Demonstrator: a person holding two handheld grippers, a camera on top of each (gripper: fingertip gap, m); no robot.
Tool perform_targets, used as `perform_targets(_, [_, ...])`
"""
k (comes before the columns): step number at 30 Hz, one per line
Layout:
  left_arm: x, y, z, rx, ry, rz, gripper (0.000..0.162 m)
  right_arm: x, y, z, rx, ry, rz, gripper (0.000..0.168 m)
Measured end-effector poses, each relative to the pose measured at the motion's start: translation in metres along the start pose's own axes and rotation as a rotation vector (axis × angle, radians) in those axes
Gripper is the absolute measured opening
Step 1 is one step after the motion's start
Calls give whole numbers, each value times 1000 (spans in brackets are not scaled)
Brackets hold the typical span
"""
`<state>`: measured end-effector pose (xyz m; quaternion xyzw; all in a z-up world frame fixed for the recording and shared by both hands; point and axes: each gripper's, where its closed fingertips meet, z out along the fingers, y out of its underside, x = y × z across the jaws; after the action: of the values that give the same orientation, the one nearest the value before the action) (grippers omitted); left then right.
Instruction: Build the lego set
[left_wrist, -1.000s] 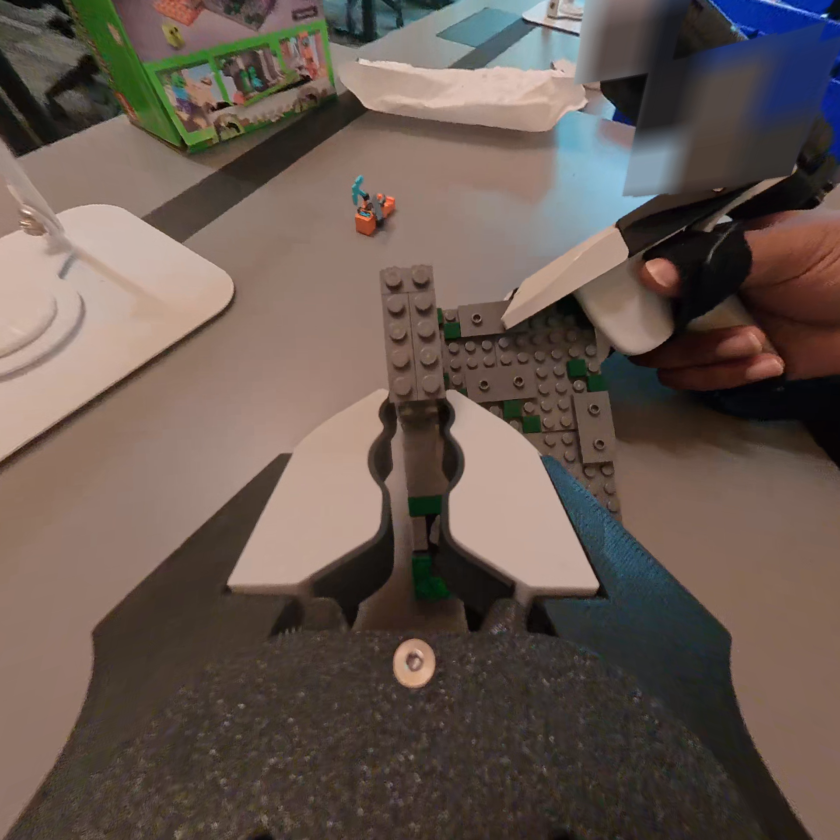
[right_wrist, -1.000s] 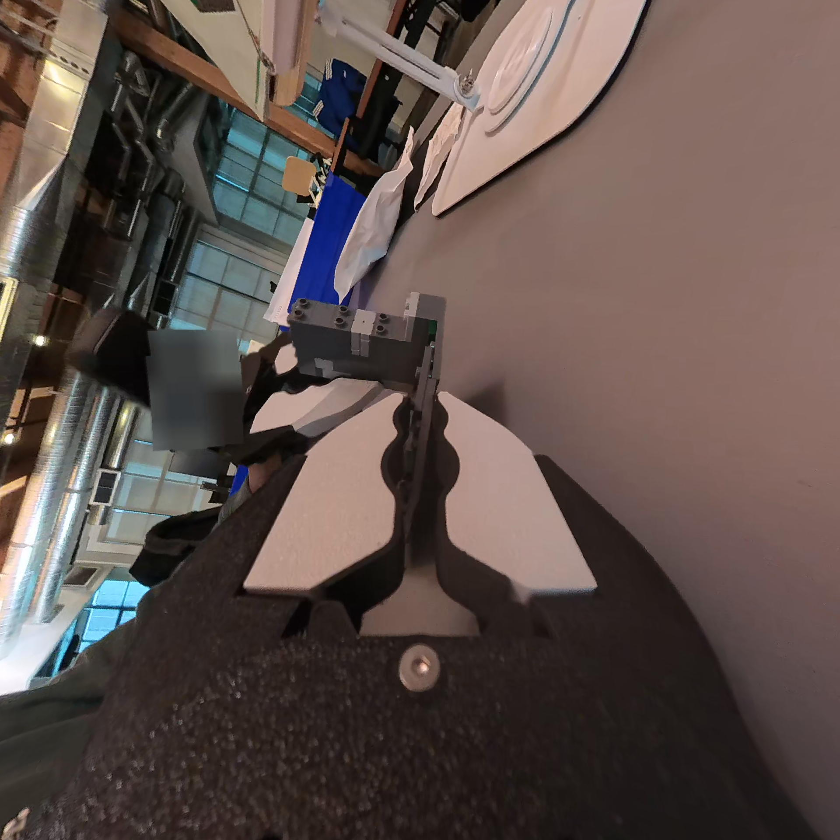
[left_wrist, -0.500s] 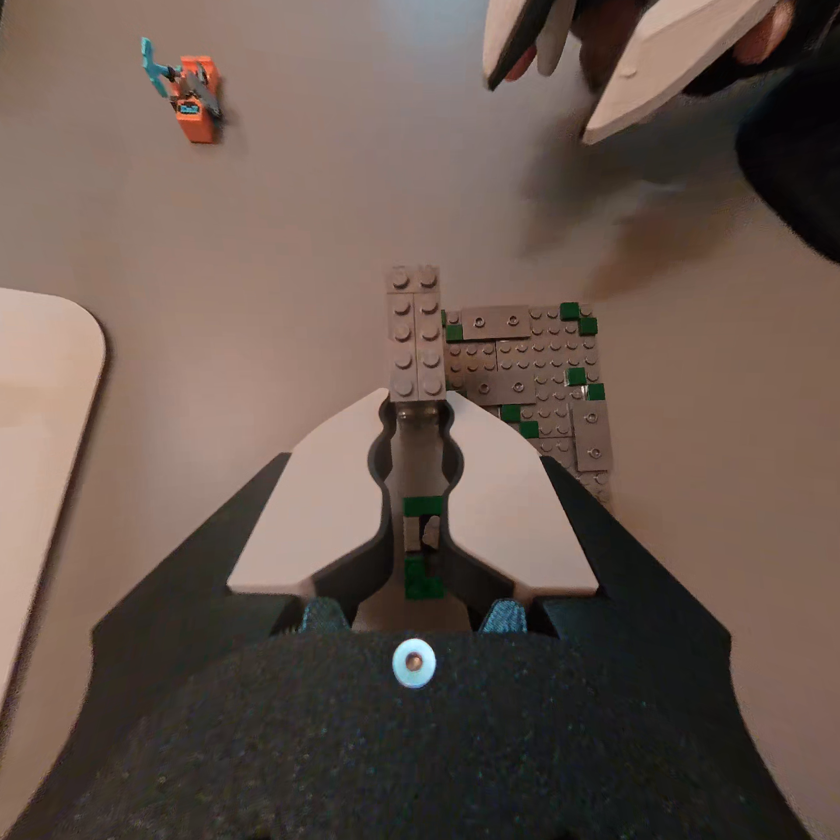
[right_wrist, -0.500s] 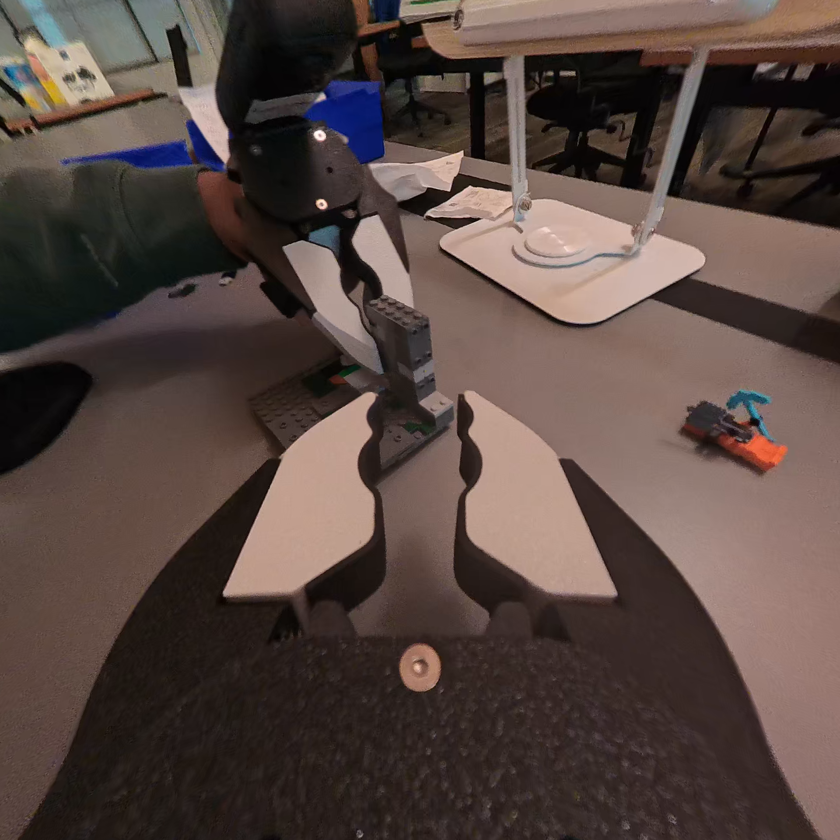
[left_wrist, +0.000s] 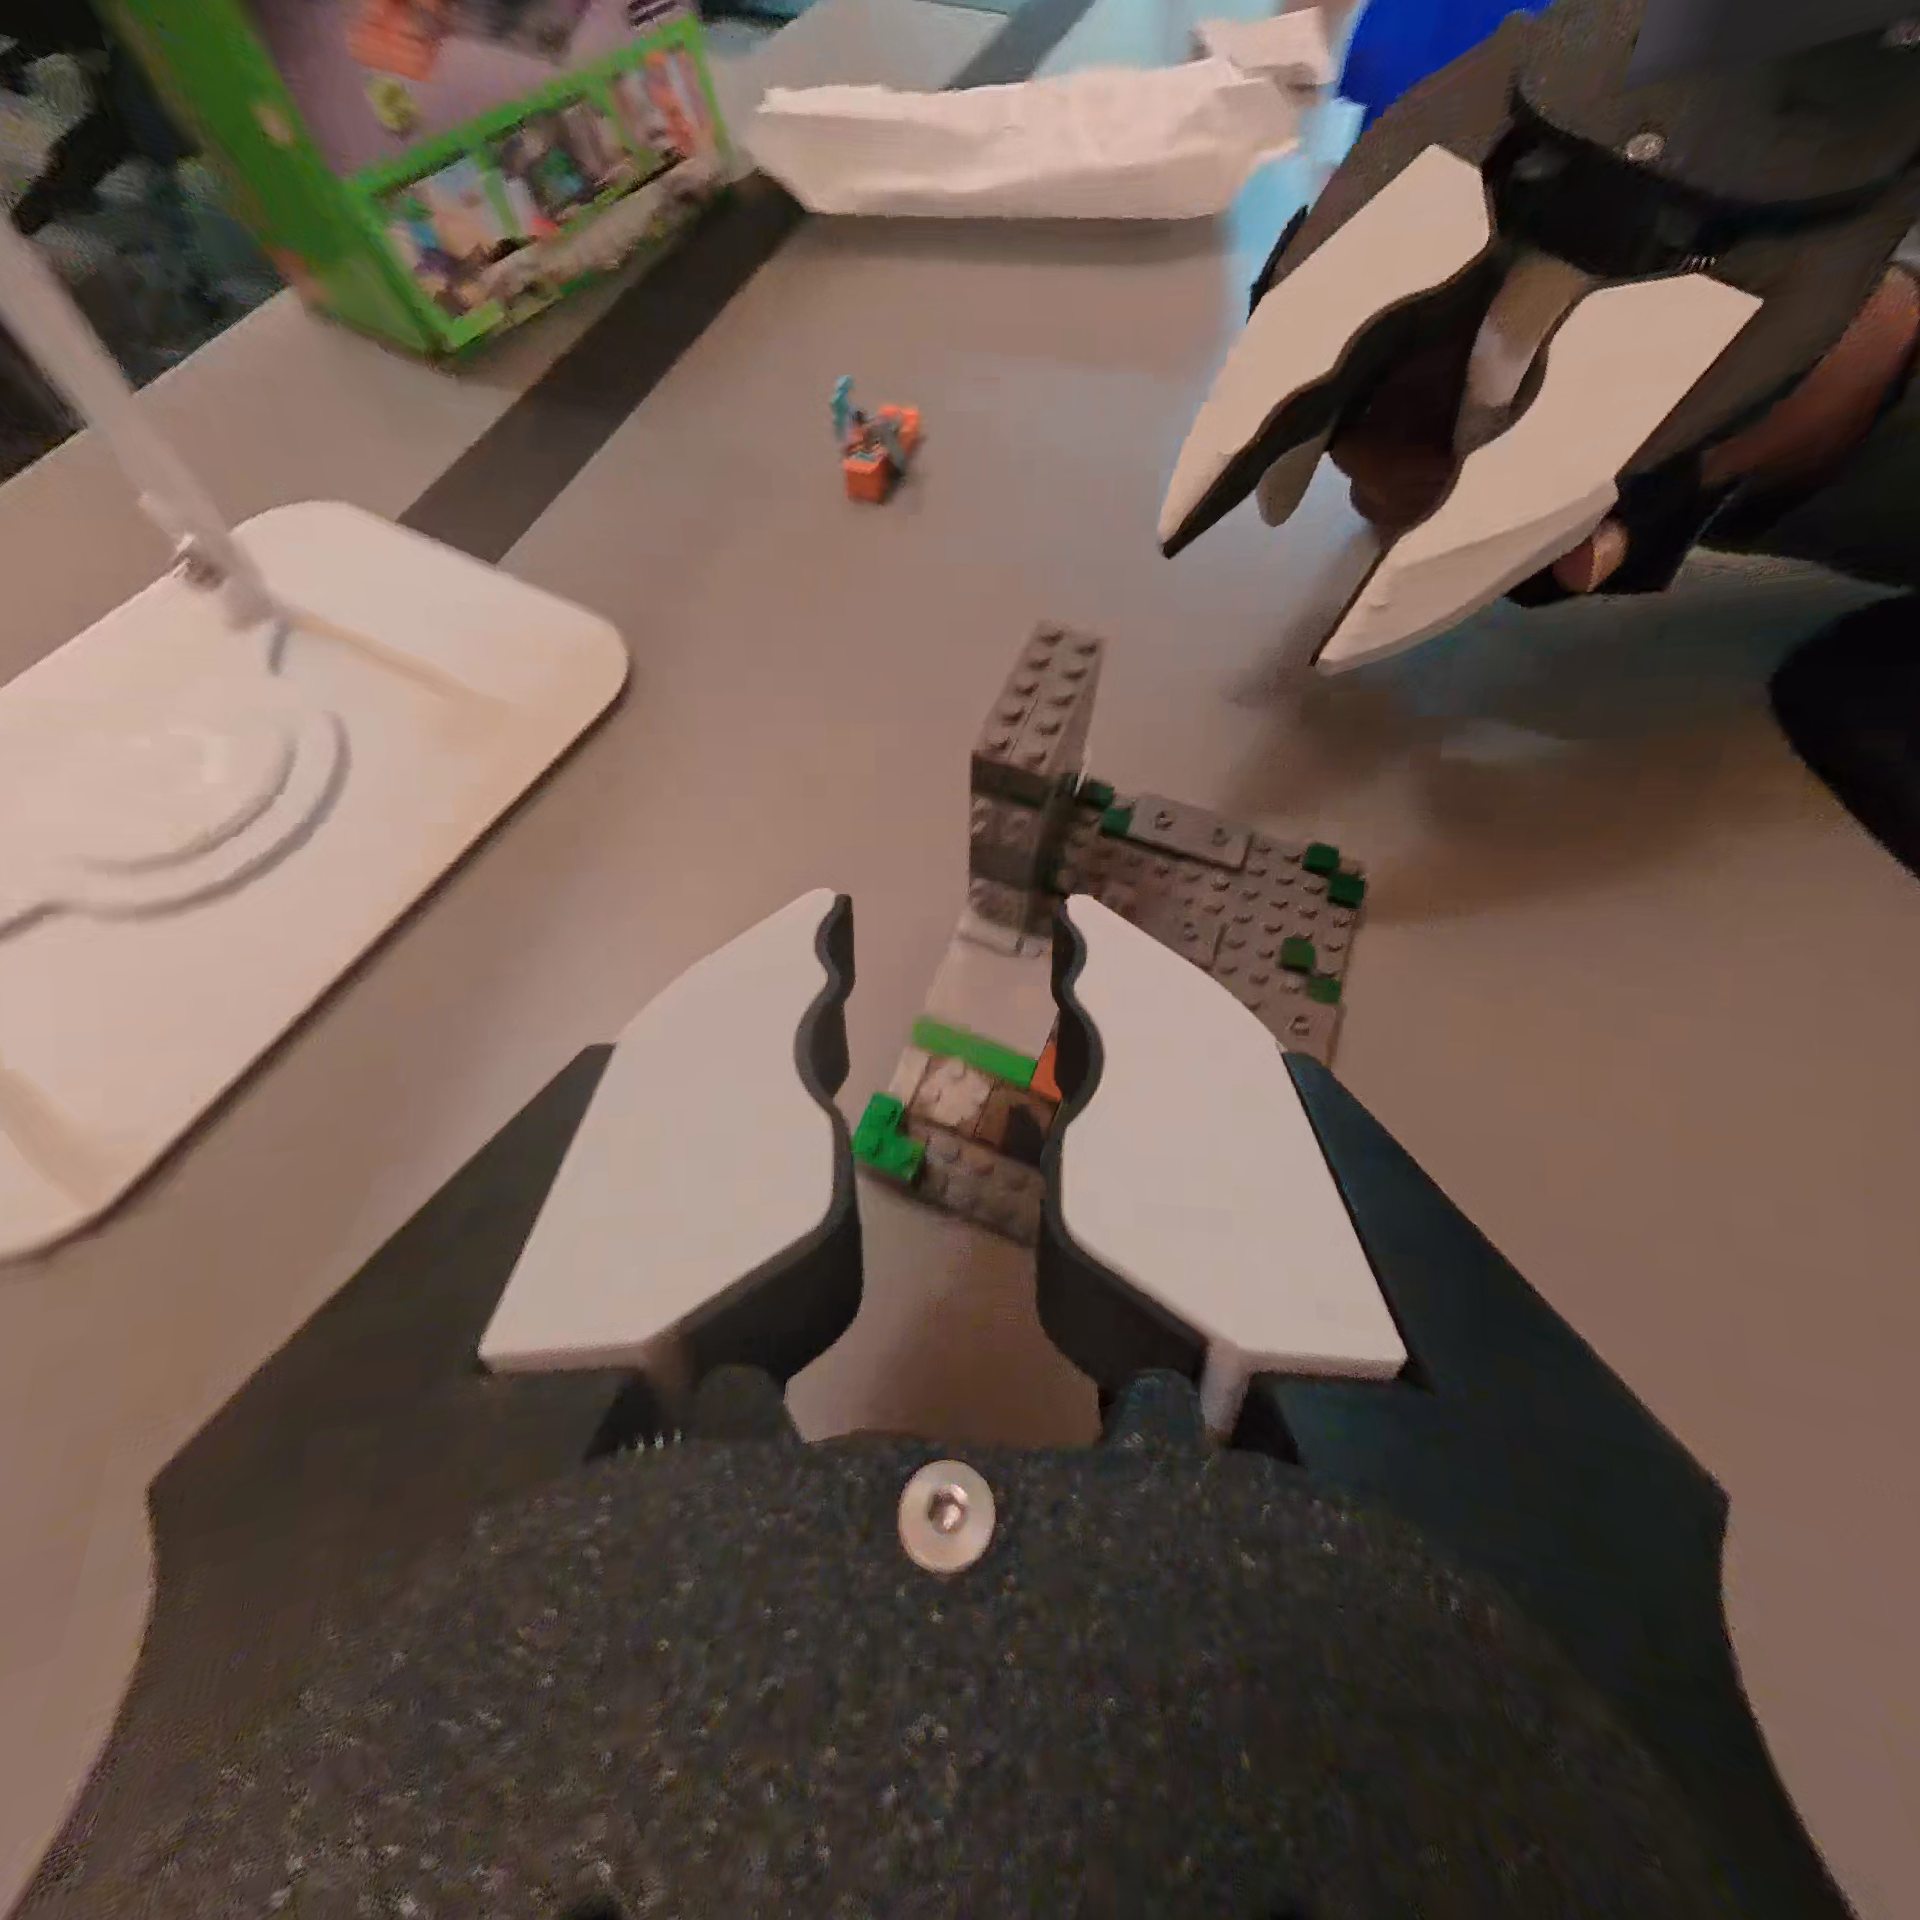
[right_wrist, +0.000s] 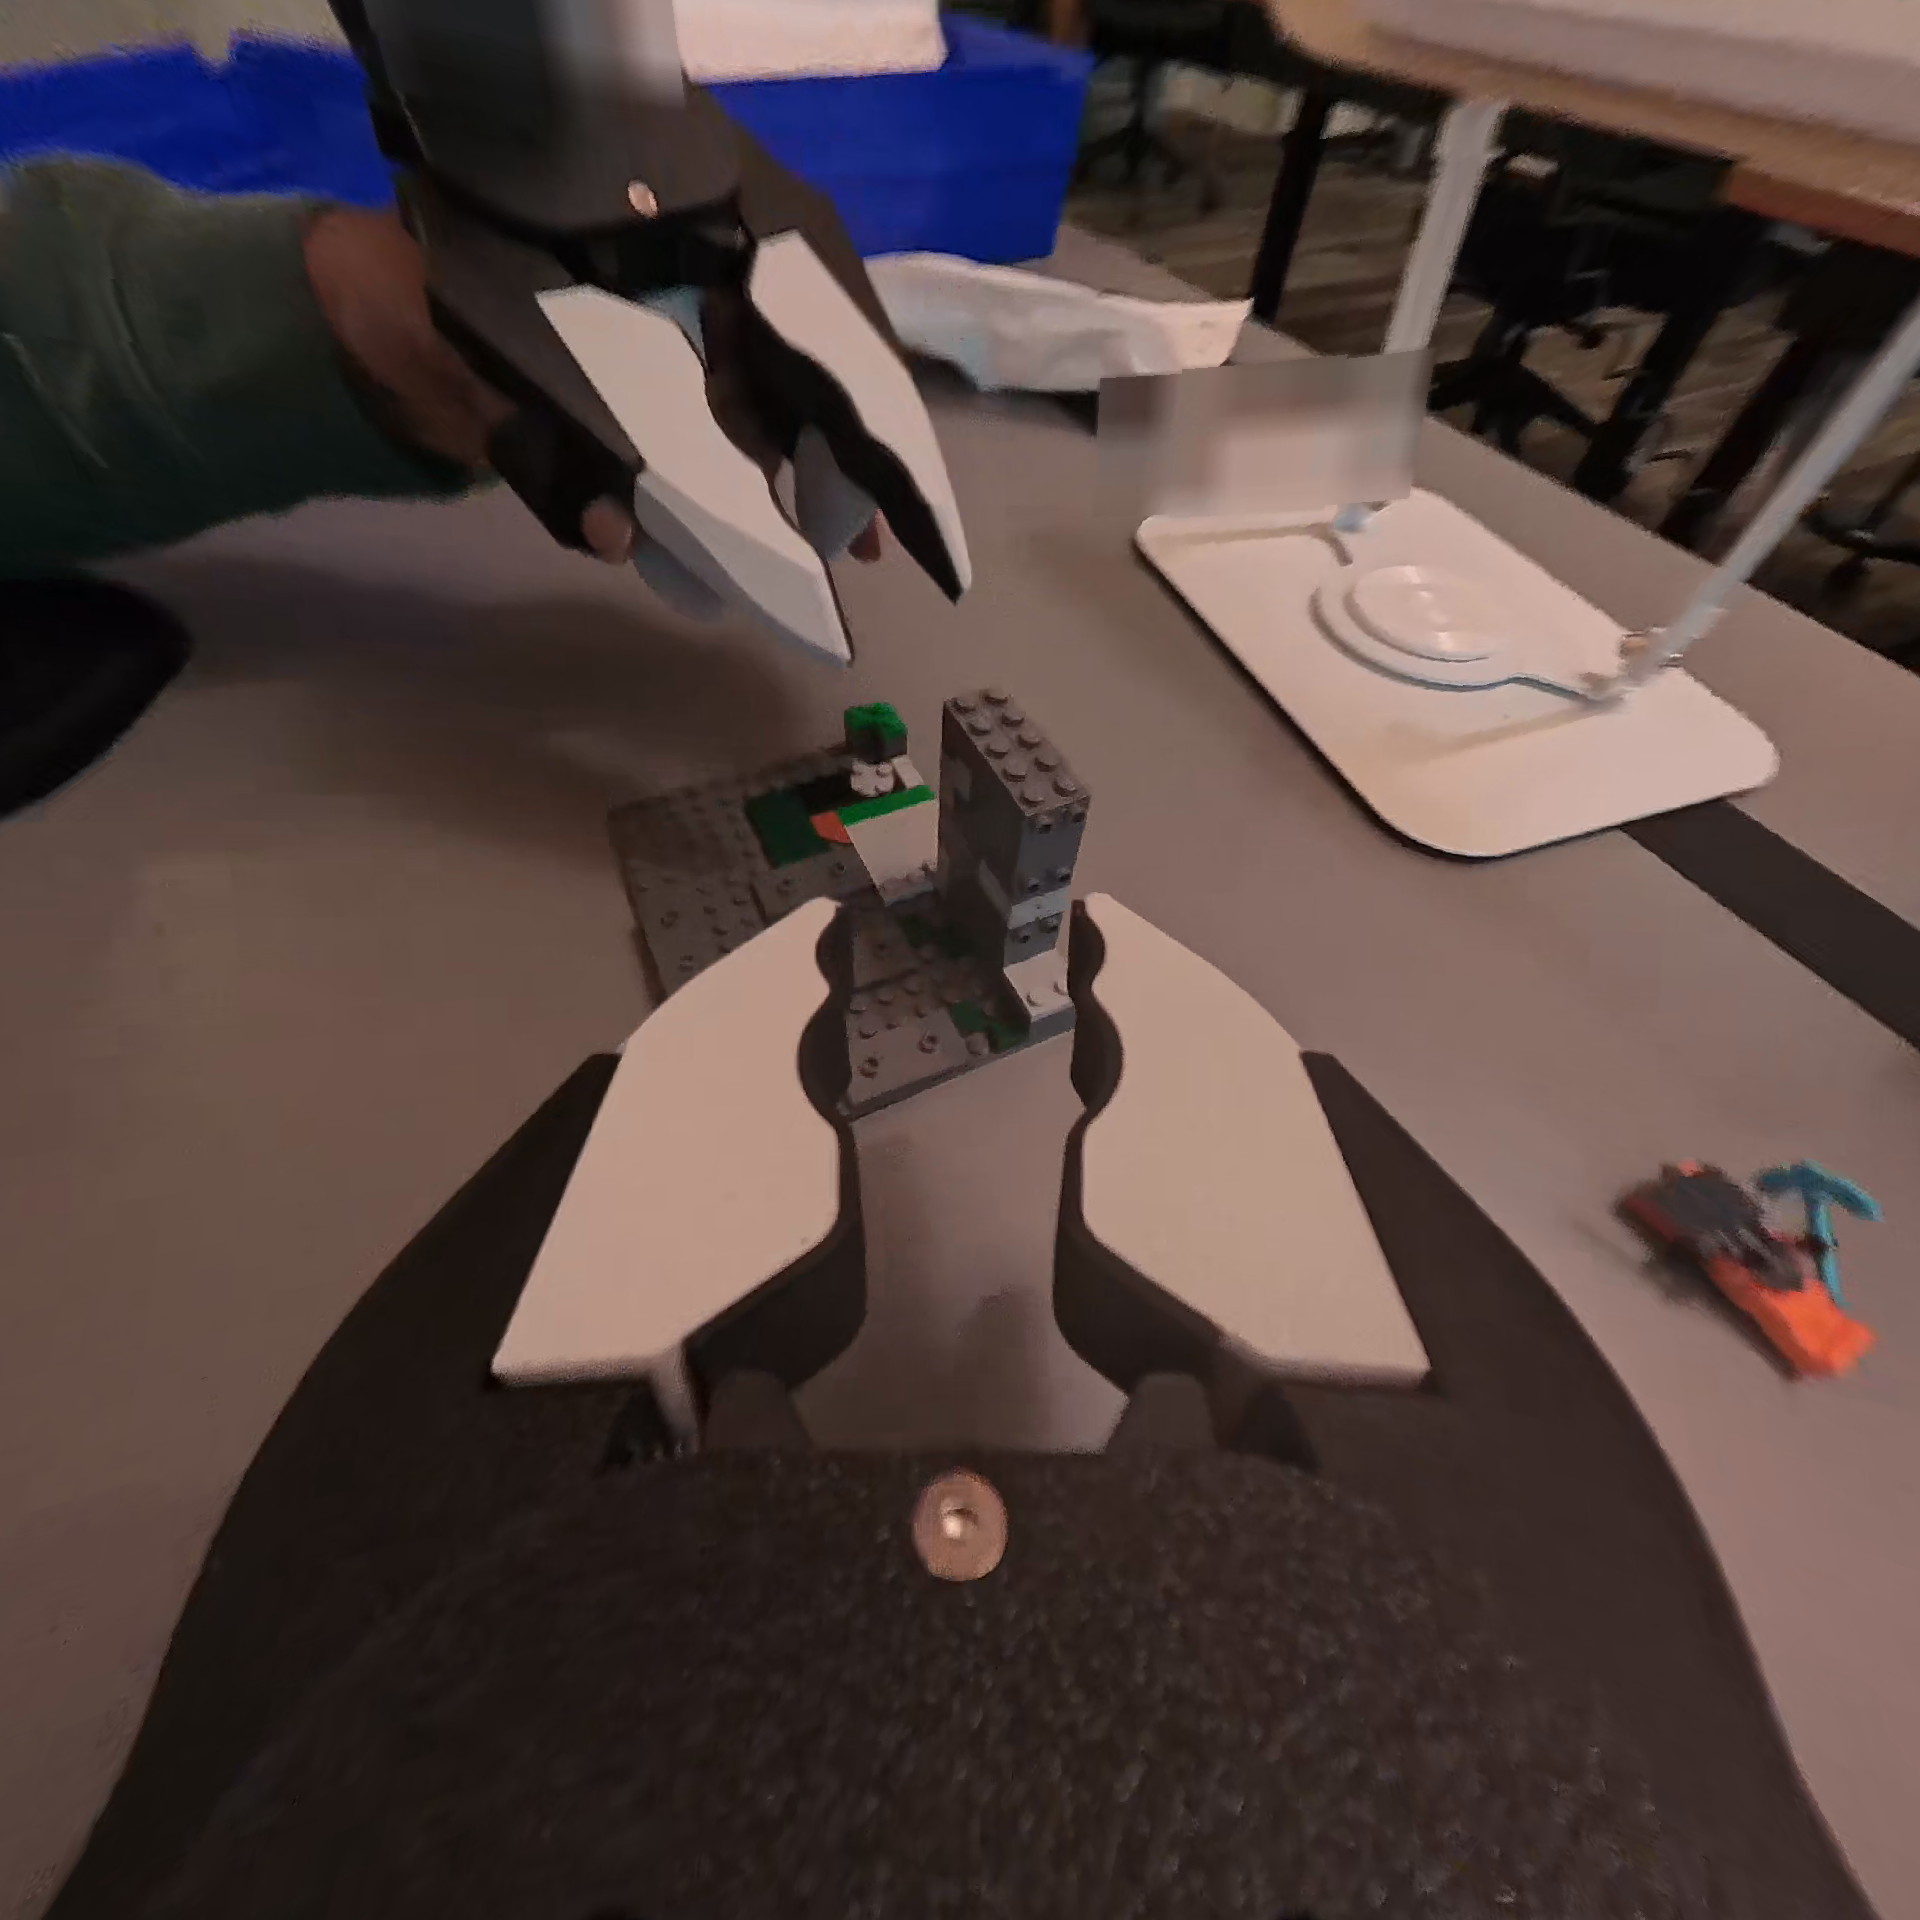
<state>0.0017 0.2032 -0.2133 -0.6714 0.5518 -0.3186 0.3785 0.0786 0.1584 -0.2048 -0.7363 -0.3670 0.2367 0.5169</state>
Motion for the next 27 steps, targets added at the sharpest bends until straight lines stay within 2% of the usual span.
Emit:
perform_targets(6, [1,29,-20,-16,-150,-71,30,20,16,39,-113,-95,-79,38])
perform_targets(7, [4,30,-22,-9,-157,-87,26,19,14,43,-104,-125,-77,36])
perform_targets(10, [9,30,-28,2,-173,-131,0,14,9,48,-100,-199,-90,19])
perform_targets(17, [-10,14,-33,132,-324,-201,0,18,8,53,-114,-277,-136,18])
perform_targets(22, [-14,17,-32,169,-378,-184,0,21,7,51,-102,-241,-117,19])
perform_targets(27, [-19,4,-47,280,-370,-210,0,32,-37,24,26,-82,-137,41])
